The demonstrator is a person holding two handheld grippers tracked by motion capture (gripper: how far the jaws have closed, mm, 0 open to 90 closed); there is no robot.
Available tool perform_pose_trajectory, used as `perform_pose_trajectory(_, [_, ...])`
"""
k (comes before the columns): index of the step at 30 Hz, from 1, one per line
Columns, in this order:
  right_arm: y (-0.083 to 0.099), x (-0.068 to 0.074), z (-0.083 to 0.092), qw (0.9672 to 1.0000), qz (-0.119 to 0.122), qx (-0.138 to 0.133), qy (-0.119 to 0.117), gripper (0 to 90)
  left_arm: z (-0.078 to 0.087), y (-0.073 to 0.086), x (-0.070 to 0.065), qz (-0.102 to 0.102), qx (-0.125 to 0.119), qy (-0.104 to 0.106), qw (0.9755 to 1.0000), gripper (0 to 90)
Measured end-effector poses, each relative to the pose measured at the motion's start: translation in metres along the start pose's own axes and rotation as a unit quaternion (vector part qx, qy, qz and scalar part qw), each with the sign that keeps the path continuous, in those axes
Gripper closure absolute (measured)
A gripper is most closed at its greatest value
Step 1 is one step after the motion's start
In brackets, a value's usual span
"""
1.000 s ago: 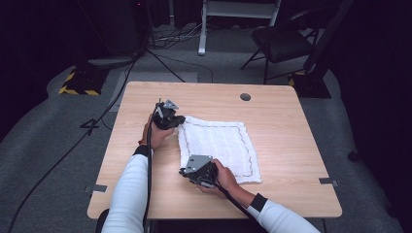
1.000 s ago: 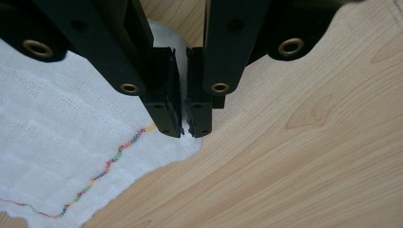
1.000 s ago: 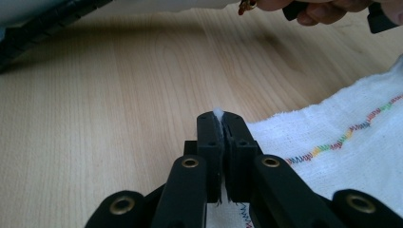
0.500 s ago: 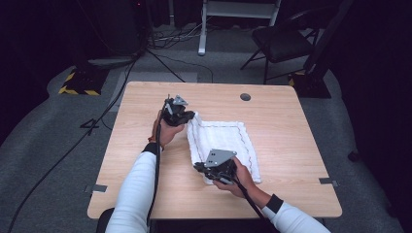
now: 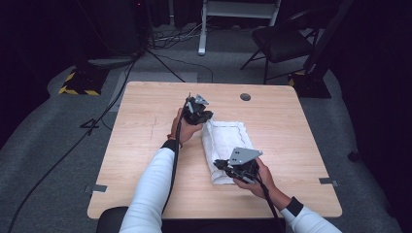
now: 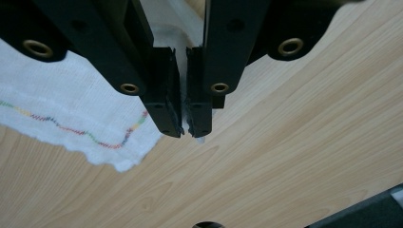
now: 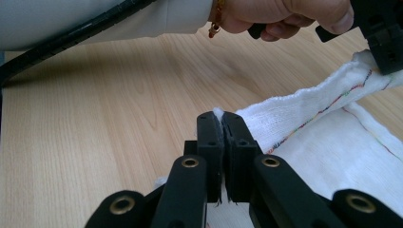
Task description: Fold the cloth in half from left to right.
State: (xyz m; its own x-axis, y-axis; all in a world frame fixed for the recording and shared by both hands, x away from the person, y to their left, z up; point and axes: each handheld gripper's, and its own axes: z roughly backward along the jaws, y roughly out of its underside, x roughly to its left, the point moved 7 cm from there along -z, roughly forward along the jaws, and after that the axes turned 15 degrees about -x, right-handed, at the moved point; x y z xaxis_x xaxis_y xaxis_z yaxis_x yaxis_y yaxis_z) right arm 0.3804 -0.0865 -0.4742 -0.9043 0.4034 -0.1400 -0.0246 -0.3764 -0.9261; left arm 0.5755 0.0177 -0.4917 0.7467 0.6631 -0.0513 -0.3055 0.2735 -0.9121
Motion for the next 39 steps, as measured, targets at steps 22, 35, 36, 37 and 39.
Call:
perform_pose_trajectory(22, [0.030,-0.028,0.067,0.9982,-0.028,0.012,0.051,87.0,-0.060,-0.026,-0.051,-0.030,0.008,0.045,0.9985,84.2])
perform_pose_trajectory(35, [0.061,-0.044,0.086,0.9943,-0.052,0.046,0.081,86.7,-0.090,-0.018,-0.066,-0.038,0.024,0.027,0.9986,81.8])
perform_pose_trajectory(36, [0.064,-0.046,0.087,0.9938,-0.055,0.050,0.082,86.7,-0.091,-0.017,-0.066,-0.038,0.025,0.025,0.9987,80.7])
perform_pose_trajectory(37, [0.067,-0.046,0.087,0.9935,-0.056,0.053,0.084,86.6,-0.092,-0.017,-0.066,-0.037,0.023,0.022,0.9988,79.3])
perform_pose_trajectory(39, [0.071,-0.049,0.088,0.9926,-0.058,0.061,0.088,86.3,-0.093,-0.015,-0.066,-0.035,0.027,0.020,0.9988,78.4])
